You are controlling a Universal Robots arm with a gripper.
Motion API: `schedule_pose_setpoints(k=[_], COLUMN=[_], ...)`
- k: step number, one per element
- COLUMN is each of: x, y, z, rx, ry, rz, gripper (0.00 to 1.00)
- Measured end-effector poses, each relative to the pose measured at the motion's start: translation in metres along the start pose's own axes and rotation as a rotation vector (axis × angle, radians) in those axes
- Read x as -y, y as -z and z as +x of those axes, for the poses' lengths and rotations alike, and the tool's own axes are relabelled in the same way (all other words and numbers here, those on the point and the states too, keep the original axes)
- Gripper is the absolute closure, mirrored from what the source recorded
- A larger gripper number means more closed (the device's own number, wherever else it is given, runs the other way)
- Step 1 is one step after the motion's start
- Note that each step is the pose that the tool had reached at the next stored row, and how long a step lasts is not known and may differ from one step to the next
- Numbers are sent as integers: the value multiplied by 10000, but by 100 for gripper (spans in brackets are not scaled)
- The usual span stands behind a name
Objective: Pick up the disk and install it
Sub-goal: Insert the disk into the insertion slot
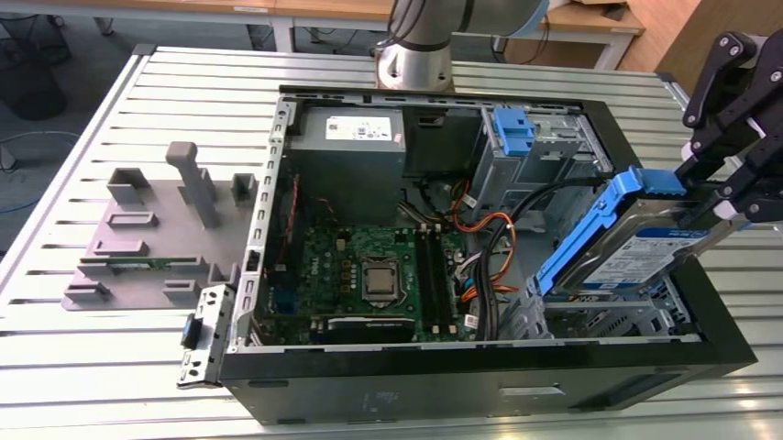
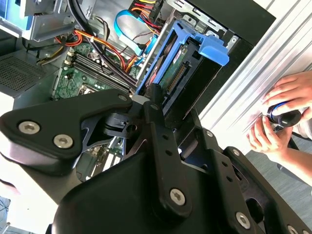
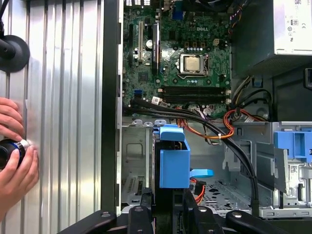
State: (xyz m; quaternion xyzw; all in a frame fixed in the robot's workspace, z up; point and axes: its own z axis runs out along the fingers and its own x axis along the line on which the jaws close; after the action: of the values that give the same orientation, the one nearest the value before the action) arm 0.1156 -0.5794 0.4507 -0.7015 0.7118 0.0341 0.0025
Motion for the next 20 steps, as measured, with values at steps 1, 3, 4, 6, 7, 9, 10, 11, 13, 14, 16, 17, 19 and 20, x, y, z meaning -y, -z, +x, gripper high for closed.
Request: schedule_pose_setpoints(k=[1, 3, 4, 6, 7, 9, 10, 11, 13, 14, 16, 17, 19, 20], x=[0, 1, 0, 1, 0, 1, 1, 1, 1, 2, 2, 1, 2, 2], y=[-1, -3, -3, -3, -3, -7, -12, -17, -26, -30, -31, -31, -33, -35], z=[0, 0, 0, 0, 0, 0, 1, 1, 1, 1, 2, 2, 2, 2], rx=[1, 3, 2, 3, 3, 4, 5, 4, 3, 4, 2, 1, 4, 4], ry=[-4, -57, -70, -73, -73, -73, -73, -74, -75, -75, -75, -75, -75, -75], rz=[0, 3, 4, 4, 4, 4, 4, 4, 4, 4, 4, 4, 4, 4], gripper=[65, 65, 65, 65, 65, 65, 65, 65, 65, 65, 65, 65, 65, 65])
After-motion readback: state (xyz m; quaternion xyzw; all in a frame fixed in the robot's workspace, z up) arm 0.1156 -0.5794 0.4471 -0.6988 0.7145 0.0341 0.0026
